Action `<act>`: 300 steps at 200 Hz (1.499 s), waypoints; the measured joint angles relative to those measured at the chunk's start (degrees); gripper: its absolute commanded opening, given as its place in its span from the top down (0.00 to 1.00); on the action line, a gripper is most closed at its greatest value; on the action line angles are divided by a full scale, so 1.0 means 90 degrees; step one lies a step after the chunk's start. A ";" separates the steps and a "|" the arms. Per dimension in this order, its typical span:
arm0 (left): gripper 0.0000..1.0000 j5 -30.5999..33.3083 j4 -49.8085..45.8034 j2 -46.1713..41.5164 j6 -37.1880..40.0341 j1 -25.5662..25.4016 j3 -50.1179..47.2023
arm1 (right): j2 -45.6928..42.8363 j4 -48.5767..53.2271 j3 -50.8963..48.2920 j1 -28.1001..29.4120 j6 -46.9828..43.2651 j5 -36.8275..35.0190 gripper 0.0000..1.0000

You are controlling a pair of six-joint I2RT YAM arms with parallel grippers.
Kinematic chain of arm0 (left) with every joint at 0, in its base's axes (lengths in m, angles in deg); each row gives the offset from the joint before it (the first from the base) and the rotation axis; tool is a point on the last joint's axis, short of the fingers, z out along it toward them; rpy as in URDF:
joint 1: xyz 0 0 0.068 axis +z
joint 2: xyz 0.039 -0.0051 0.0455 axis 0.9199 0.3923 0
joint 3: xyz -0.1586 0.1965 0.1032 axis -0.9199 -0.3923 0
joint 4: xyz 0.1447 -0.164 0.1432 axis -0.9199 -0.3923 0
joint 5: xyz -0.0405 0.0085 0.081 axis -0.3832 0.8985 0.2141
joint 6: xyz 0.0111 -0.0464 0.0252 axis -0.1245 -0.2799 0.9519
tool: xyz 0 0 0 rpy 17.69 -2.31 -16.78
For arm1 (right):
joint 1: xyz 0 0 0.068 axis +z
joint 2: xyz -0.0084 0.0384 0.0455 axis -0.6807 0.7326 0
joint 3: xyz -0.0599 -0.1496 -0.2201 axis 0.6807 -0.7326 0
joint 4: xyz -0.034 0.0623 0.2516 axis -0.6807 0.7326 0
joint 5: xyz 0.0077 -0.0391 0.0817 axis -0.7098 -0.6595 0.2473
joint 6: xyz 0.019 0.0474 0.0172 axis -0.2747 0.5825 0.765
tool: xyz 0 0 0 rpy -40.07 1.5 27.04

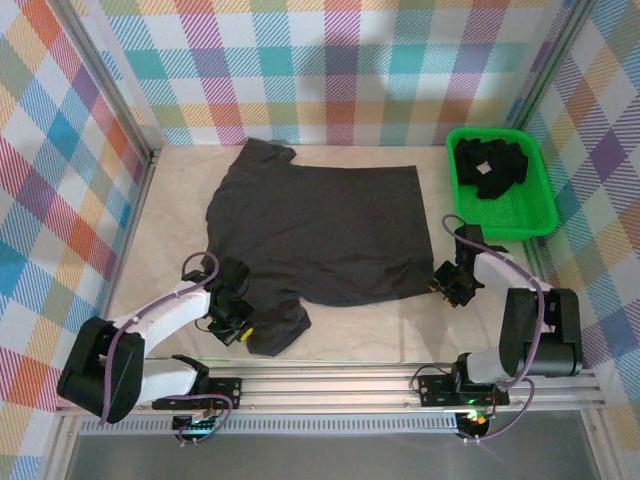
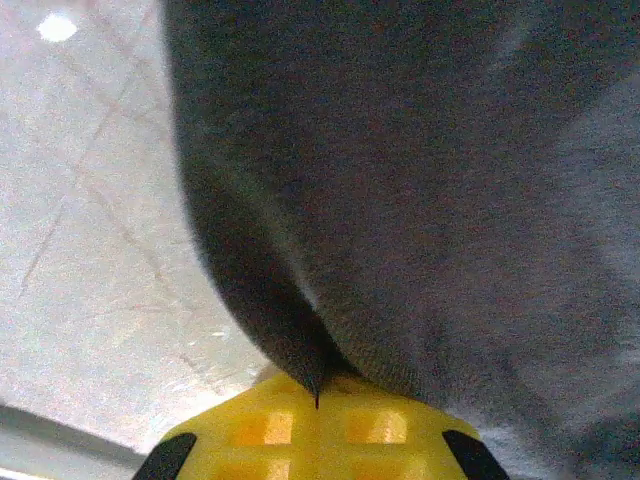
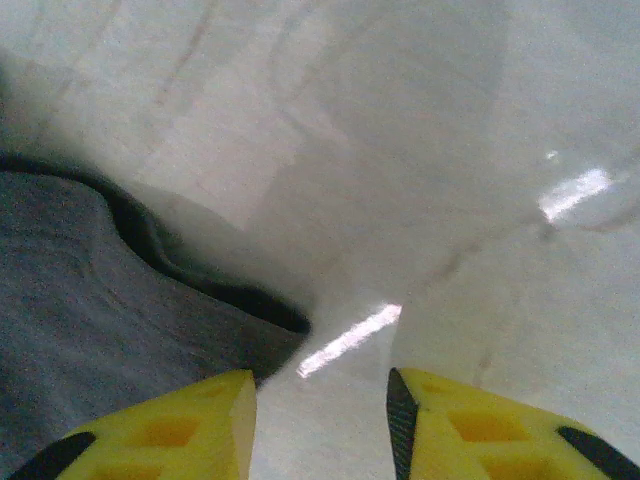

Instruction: Fold and stack the t-shirts

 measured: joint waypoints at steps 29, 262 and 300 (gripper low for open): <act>1.00 0.0168 -0.0158 -0.0221 0.0180 -0.0002 0.0185 | 0.0151 0.0044 0.0087 -0.0029 0.0138 0.0039 0.74; 1.00 0.0750 -0.2480 -0.0865 0.0542 0.0000 0.1668 | -0.1841 0.1829 -0.0080 -0.0022 0.0952 -0.0758 1.00; 1.00 0.0928 -0.2455 -0.0695 0.0542 0.0102 0.2334 | -0.1800 0.1877 0.0376 -0.0022 0.0933 -0.0741 1.00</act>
